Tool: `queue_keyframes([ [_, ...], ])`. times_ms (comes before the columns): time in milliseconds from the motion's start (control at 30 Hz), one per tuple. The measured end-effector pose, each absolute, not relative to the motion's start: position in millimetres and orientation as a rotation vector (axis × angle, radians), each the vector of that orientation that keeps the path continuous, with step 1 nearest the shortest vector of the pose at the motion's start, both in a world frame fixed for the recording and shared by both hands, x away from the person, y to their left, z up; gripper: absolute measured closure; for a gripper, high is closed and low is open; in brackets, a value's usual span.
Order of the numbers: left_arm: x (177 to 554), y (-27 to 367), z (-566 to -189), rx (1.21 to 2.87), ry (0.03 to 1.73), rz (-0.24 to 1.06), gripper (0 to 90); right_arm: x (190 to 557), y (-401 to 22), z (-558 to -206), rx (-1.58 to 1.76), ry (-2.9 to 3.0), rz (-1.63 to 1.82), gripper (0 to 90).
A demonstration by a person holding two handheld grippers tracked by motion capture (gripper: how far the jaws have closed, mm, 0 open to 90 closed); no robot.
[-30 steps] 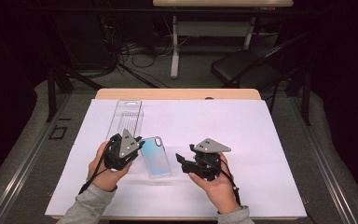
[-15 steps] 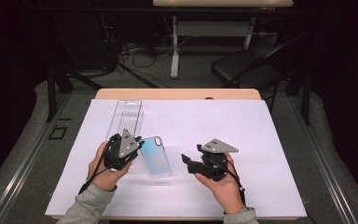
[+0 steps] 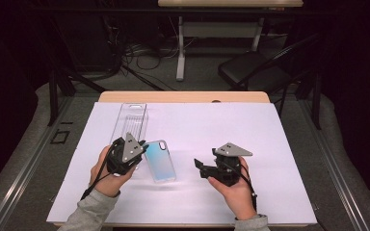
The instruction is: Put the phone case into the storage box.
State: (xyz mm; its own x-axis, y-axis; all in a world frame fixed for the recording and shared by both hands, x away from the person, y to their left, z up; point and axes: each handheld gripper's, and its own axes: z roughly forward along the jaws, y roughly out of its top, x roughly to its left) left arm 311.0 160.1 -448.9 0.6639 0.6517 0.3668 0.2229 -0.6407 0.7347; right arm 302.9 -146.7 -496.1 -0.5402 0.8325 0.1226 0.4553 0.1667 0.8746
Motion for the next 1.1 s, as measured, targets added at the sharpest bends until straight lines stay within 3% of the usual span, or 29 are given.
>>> queue_keyframes([
  [1100,316,172,-445,2.178,0.72,0.815,80.5,305,-151,-503,1.234,2.053,1.289,23.5],
])
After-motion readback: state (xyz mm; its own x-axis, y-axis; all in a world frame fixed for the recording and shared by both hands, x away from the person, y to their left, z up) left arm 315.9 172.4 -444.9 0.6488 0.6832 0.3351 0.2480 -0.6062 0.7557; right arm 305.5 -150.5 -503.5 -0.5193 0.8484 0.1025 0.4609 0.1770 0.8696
